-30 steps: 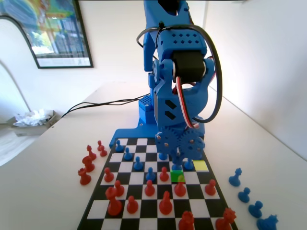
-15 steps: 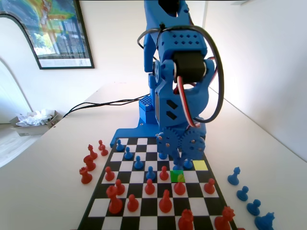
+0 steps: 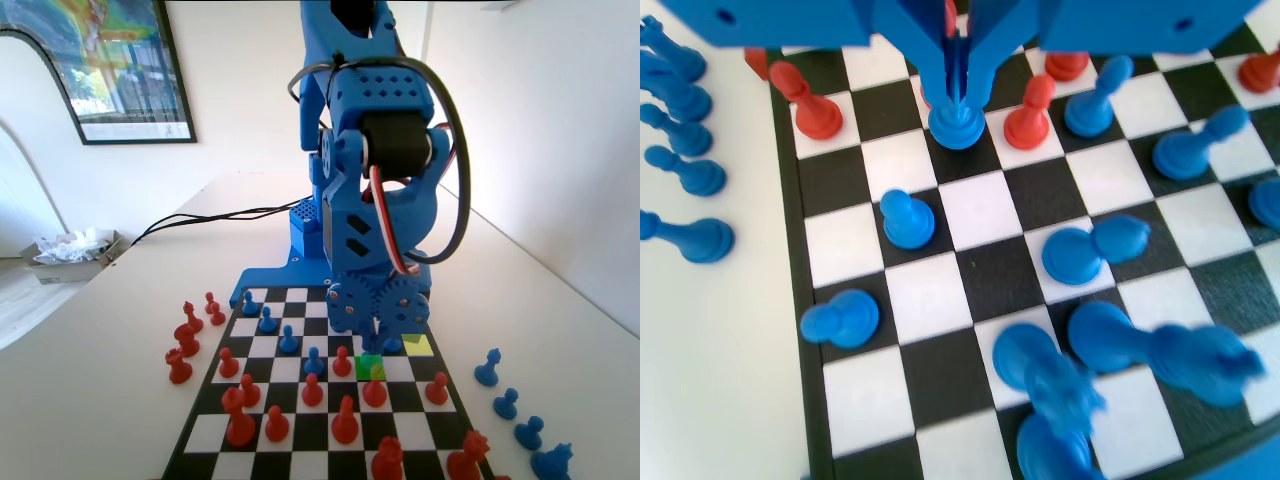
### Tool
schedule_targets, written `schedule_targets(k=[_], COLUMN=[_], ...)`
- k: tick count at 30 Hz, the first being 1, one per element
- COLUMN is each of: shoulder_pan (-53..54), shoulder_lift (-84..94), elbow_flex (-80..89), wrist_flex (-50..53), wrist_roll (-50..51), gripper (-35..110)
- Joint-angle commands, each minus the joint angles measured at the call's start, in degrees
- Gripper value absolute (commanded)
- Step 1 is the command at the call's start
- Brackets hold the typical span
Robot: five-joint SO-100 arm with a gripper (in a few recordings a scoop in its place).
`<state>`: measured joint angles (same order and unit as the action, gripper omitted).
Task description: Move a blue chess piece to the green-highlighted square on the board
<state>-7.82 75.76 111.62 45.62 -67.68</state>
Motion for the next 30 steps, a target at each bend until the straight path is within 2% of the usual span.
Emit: schedule_targets(k=[1, 30], shoulder_pan=[-0.18, -0.70], shoulder_lift=[1.58, 1.14], elbow_flex=[-0.62, 2.72], wrist_flex=[0.18, -2.81], wrist_roll=[-0.62, -2.29], gripper=[1, 3])
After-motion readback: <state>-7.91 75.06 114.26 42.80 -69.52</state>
